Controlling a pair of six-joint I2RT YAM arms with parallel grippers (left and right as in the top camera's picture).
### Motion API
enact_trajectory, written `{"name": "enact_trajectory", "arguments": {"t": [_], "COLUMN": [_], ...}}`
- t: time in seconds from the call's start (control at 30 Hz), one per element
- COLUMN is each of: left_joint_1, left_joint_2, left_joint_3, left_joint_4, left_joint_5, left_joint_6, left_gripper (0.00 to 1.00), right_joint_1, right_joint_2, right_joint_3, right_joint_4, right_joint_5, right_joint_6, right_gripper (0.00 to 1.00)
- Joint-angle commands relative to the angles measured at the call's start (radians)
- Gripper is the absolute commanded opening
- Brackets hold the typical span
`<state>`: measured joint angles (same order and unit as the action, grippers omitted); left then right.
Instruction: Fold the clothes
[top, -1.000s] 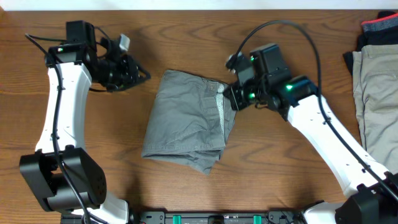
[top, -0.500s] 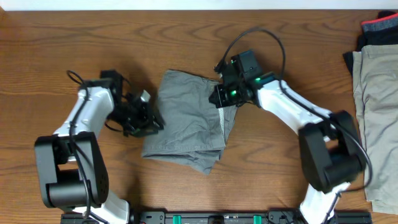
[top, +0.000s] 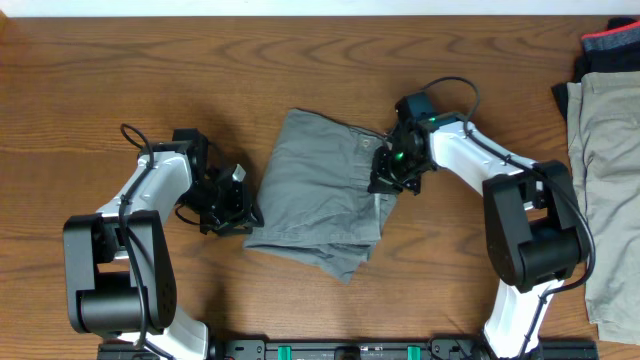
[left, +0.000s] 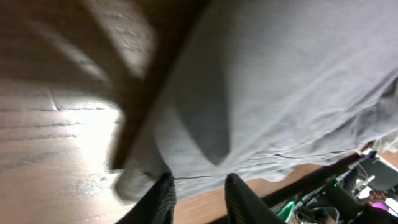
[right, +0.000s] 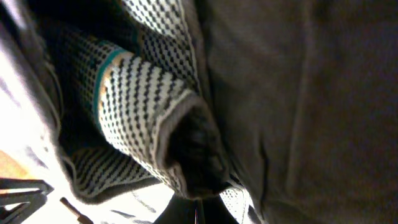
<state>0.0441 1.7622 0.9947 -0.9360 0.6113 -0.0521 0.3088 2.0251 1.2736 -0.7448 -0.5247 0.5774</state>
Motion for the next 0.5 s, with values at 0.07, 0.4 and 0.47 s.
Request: {"name": "enact_trajectory", "arguments": {"t": [0.07,0.4,0.47], "left_joint_1": [0.017,0.026,0.026], "left_joint_2": [0.007,0.007,0.007], "left_joint_3": [0.037,0.087,0.087], "left_joint_4": [-0.005,0.015,0.068], "left_joint_5": [0.056,0.103,0.060], "left_joint_6": [-0.039,-0.039,-0.039], "left_gripper": [0.43,0.67,0.71], "right_joint_1": [-0.021,-0.022,-0.024], "right_joint_2": [-0.019,-0.079,-0.079], "right_joint_3": [-0.008,-0.008,-0.008], "right_joint_4": [-0.005,-0.009,-0.021], "right_joint_5": [0.119,0.109,0.137], "right_joint_6": [-0.180,-0.274,-0.272], "right_gripper": [0.01,0.01,0.01]}}
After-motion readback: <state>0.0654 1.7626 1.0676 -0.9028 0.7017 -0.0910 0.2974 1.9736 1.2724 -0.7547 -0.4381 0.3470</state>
